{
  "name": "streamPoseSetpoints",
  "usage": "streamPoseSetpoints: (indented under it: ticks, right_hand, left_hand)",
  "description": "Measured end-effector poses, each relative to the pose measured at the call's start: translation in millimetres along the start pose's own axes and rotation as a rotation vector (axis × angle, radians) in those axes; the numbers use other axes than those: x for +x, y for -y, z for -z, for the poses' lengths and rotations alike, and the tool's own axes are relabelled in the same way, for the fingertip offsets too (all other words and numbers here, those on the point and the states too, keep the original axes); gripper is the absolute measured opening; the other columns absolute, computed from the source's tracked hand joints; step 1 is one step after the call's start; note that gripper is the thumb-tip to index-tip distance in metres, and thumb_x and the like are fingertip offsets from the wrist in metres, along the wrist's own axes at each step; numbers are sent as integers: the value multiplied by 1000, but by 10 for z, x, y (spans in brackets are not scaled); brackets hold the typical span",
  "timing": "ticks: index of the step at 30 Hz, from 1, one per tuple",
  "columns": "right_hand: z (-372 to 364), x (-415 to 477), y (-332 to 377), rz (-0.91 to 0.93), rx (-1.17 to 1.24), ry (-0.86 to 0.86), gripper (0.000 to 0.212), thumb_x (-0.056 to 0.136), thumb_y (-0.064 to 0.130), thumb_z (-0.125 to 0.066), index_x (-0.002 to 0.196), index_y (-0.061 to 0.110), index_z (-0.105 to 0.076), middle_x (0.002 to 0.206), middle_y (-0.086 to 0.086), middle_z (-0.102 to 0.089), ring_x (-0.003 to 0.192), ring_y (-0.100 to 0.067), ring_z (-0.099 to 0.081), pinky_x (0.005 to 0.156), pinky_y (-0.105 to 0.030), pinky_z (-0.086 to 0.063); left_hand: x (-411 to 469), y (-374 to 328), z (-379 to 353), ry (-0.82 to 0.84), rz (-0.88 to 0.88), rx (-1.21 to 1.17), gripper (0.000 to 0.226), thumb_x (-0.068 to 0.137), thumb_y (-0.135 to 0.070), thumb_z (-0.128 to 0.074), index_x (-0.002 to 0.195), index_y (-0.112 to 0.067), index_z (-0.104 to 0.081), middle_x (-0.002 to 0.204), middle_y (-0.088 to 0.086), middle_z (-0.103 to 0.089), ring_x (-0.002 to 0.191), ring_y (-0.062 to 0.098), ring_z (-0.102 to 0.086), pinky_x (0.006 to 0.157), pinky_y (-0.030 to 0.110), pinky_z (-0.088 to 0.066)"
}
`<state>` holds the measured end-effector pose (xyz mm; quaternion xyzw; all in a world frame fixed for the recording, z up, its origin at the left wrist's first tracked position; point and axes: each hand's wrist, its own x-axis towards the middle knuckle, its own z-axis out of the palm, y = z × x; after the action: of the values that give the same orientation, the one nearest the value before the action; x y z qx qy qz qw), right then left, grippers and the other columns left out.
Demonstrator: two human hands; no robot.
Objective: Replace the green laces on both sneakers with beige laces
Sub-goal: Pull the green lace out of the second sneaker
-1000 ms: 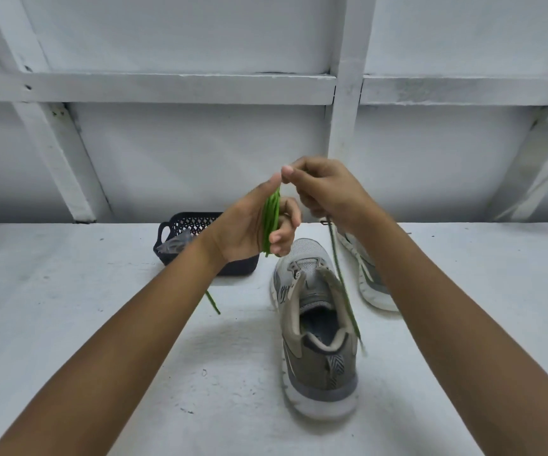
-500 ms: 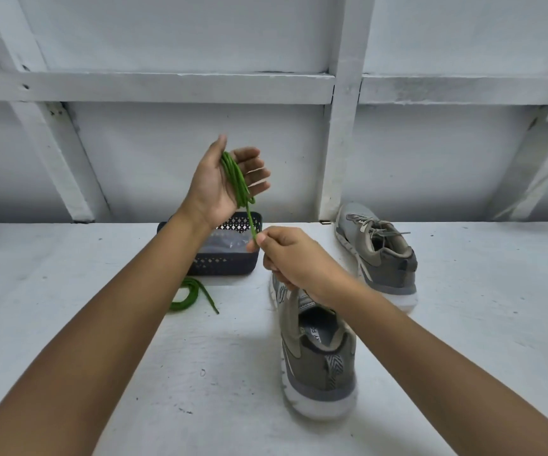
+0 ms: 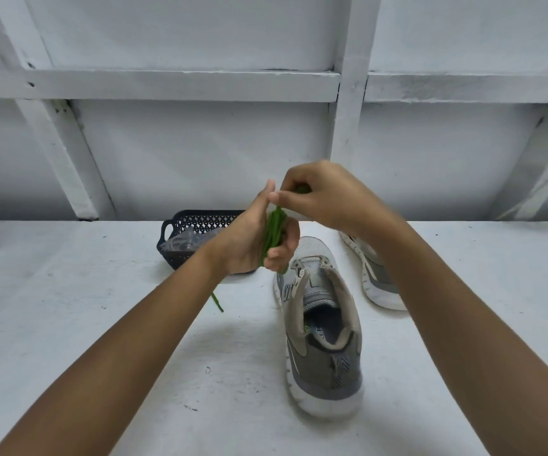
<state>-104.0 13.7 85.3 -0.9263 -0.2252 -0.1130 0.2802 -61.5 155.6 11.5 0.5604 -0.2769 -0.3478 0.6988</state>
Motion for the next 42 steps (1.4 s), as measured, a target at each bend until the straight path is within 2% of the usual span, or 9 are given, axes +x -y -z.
streamPoseSetpoints:
  ticks: [5,10,14,17,22,26,31,37,42]
  right_hand:
    - [-309,54,-342,-69,717,-44,24,95,19,-54,72,15,-58,53,8,-46,50,-6,-40,50,-21,-33]
    - [-627,-6,-455,-176,1171,-66,24,82,39,-69,73,17,-66,71,-1,-58,72,-18,-50,68,-33,-34]
    - [-777,-93,-446,-160,1334,-12,37,99,21,-40,78,11,-69,84,-11,-63,82,-25,-56,71,-32,-52]
    - [-823,-137,-422,-154,1363,-3,32,94,30,-47,88,7,-68,96,-22,-55,92,-32,-50,78,-40,-46]
    - [-873,-147,-397,-145,1230,-1,48,59,66,-74,82,24,-74,100,-17,-50,98,-28,-39,84,-45,-27]
    - [-799,-159,-425,-155,1047,-24,17,88,34,-61,77,26,-71,77,-3,-59,78,-20,-48,68,-34,-36]
    - [-755,-166,-435,-127,837,-23,21,98,13,-47,84,21,-61,76,5,-57,69,-4,-48,59,-15,-37]
    - [-798,-133,-407,-176,811,56,23,93,21,-40,73,21,-52,87,-12,-64,81,-20,-60,83,-41,-51]
    - [-772,-122,-296,-184,908,30,27,98,7,-31,79,11,-49,79,-11,-60,65,-13,-59,70,-31,-54]
  left_hand:
    - [-55,28,8,318,-29,-223,76,87,-67,-27,69,-3,-64,37,-4,-39,36,10,-48,48,20,-43]
    - [-34,36,-12,393,-100,-340,61,90,-58,-42,77,-2,-61,45,-1,-32,37,11,-38,49,25,-34]
    - [-28,-12,36,396,-150,-418,60,91,-56,-44,75,-1,-59,46,-1,-32,38,13,-30,48,25,-29]
    - [-23,-28,54,404,-171,-454,60,92,-54,-43,76,1,-59,46,0,-33,39,14,-31,48,25,-30]
    - [-20,-9,72,421,-154,-461,60,93,-52,-42,77,3,-59,47,2,-35,40,16,-33,50,27,-32]
    - [-33,8,69,420,-122,-433,59,95,-49,-40,76,3,-61,46,2,-35,41,16,-35,52,27,-37]
    - [-81,13,76,228,-88,-238,53,91,-49,-48,66,-6,-67,36,-5,-35,36,7,-45,49,20,-41]
    - [-202,-30,-10,-147,-87,68,39,74,-44,-71,53,-12,-64,35,-5,-39,38,11,-44,49,22,-42]
    - [-208,-54,-57,-452,-101,156,27,73,-26,-65,52,-9,-57,33,-4,-36,34,9,-41,45,21,-41]
